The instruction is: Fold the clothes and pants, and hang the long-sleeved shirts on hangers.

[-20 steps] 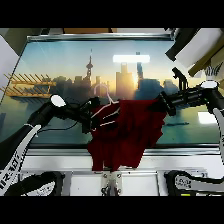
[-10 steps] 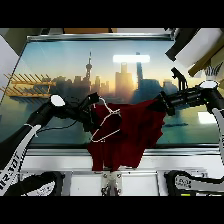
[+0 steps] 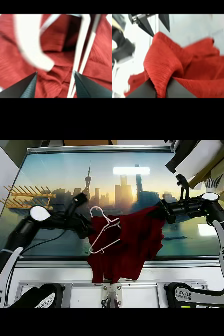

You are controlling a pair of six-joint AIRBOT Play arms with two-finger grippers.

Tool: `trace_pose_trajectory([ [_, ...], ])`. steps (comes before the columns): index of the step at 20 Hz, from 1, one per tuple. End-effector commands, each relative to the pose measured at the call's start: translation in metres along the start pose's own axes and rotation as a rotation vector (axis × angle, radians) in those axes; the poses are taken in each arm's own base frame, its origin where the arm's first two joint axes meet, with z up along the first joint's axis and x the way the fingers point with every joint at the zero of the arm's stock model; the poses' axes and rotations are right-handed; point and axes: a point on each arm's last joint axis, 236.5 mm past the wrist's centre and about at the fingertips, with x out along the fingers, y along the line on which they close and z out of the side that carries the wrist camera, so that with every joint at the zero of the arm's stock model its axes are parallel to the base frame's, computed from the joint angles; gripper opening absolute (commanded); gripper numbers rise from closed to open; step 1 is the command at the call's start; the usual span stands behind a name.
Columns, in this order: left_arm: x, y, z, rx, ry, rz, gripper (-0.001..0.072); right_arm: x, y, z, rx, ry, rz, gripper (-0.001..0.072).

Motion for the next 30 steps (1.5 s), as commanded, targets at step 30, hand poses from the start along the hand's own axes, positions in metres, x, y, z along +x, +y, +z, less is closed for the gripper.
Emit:
trace_pose_trajectory([
  [30,0.04,0.013,0.057,-0.836,-0.258,0.174,0.0624,-0.027,0.038,0.134,-0.163,-0.315,-0.317,0.0016],
])
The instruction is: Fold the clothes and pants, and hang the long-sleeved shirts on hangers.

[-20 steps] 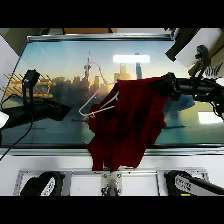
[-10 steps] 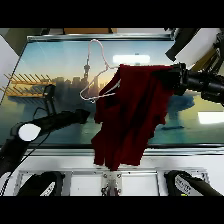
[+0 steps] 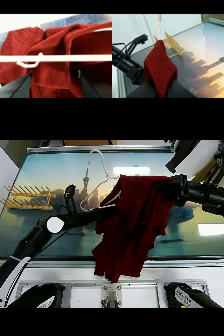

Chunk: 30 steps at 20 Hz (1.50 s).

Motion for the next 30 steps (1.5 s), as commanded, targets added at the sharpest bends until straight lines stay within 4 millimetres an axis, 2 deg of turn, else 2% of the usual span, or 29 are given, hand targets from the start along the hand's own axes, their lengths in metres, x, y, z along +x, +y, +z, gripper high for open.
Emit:
trace_pose_trajectory([
  [1,0.017,-0.011,-0.013,-0.031,0.056,-0.017,0.0624,0.0,0.001,0.001,-0.001,0.0,0.002,0.0016],
  [3,0.024,-0.021,-0.024,-0.018,0.077,-0.032,0.0603,0.0,0.001,0.001,-0.001,0.0,0.002,0.0016],
  [4,0.027,-0.024,-0.026,-0.017,0.078,-0.038,0.048,0.0,0.001,0.001,-0.001,0.0,0.002,0.0016],
  [6,0.029,-0.022,-0.024,-0.011,0.068,-0.033,0.0016,0.0,0.002,0.001,-0.004,-0.001,0.002,0.0016],
  [8,0.018,-0.014,-0.012,-0.03,0.047,-0.023,0.0022,-0.002,0.004,0.005,-0.002,-0.006,-0.005,0.0016],
  [11,-0.007,0.013,0.011,-0.087,-0.001,0.009,0.0022,-0.006,0.011,0.011,0.016,-0.012,-0.012,0.0015],
  [13,-0.016,0.027,0.01,-0.113,0.002,0.03,0.0021,-0.006,0.018,0.015,0.03,-0.014,-0.007,0.0016],
  [16,-0.018,0.029,0.005,-0.126,0.017,0.031,0.0022,0.0,0.03,0.02,0.058,-0.028,0.024,0.0016],
  [18,-0.017,0.02,0.004,-0.105,0.021,0.017,0.0022,0.006,0.036,0.026,0.077,-0.053,0.039,0.0016],
  [22,-0.018,0.004,0.014,-0.06,0.012,-0.005,0.0022,0.017,0.04,0.032,0.093,-0.076,0.042,0.0016],
  [25,-0.019,0.023,0.014,-0.09,0.046,0.031,0.0022,0.015,0.043,0.04,0.105,-0.109,0.052,0.0015],
  [30,-0.03,0.053,0.031,-0.132,0.015,0.073,0.0022,0.015,0.041,0.029,0.12,-0.054,0.027,0.0016],
])
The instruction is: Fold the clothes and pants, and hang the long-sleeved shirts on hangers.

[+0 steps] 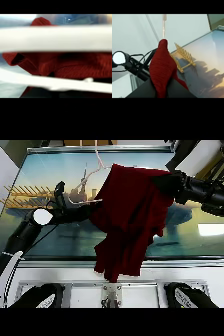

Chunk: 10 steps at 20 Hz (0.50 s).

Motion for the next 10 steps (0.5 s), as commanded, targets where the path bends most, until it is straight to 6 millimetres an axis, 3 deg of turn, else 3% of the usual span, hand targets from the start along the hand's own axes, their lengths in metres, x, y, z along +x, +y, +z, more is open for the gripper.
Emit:
trace_pose_trajectory([
  [1,-0.006,0.018,0.009,-0.021,-0.005,0.03,0.0022,0.0,-0.001,-0.006,0.007,0.029,-0.015,0.0015],
  [10,-0.017,0.044,0.019,-0.036,-0.009,0.067,0.0022,-0.002,-0.005,-0.019,-0.012,0.089,-0.038,0.0015],
])
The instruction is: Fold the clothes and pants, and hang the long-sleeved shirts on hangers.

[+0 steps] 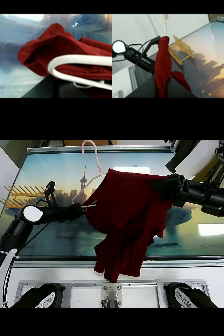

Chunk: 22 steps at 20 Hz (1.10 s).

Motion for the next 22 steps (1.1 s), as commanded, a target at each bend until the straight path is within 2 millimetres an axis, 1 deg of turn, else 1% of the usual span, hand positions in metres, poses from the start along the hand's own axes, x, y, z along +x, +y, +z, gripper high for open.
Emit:
trace_pose_trajectory([
  [1,-0.003,0.005,0.002,0.016,0.0,0.009,0.0022,-0.001,-0.006,-0.011,-0.017,0.048,-0.026,0.0015],
  [4,-0.014,0.001,0.009,0.051,-0.041,0.007,0.0022,-0.002,-0.003,-0.02,-0.043,0.087,-0.019,0.0015],
  [6,-0.024,0.01,0.013,0.072,-0.06,0.039,0.0022,-0.005,-0.001,-0.027,-0.046,0.119,-0.008,0.0015],
  [8,-0.033,0.02,0.016,0.055,-0.065,0.058,0.0022,-0.012,-0.004,-0.026,-0.046,0.12,-0.016,0.0015],
  [10,-0.036,0.029,0.015,0.043,-0.055,0.076,0.0021,-0.021,-0.01,-0.02,-0.049,0.101,-0.046,0.0015],
  [11,-0.036,0.029,0.015,0.041,-0.05,0.078,0.0021,-0.024,-0.01,-0.018,-0.051,0.096,-0.05,0.0015],
  [13,-0.036,0.028,0.016,0.043,-0.056,0.076,0.0022,-0.026,-0.004,-0.024,-0.06,0.127,-0.034,0.0016],
  [15,-0.039,0.025,0.02,0.049,-0.065,0.071,0.0021,-0.027,-0.005,-0.03,-0.061,0.151,-0.035,0.0015],
  [16,-0.043,0.02,0.024,0.059,-0.074,0.065,0.0022,-0.027,-0.006,-0.032,-0.055,0.153,-0.038,0.0016],
  [18,-0.058,-0.001,0.034,0.113,-0.1,0.044,0.0021,-0.027,-0.009,-0.04,-0.027,0.154,-0.037,0.0015],
  [20,-0.081,-0.031,0.043,0.192,-0.16,0.008,0.002,-0.027,-0.015,-0.049,-0.006,0.128,-0.037,0.0016],
  [21,-0.095,-0.043,0.046,0.245,-0.196,0.011,0.0021,-0.026,-0.02,-0.05,0.007,0.09,-0.045,0.0016],
  [22,-0.109,-0.056,0.044,0.286,-0.22,0.006,0.002,-0.026,-0.024,-0.048,0.018,0.035,-0.053,0.0016],
])
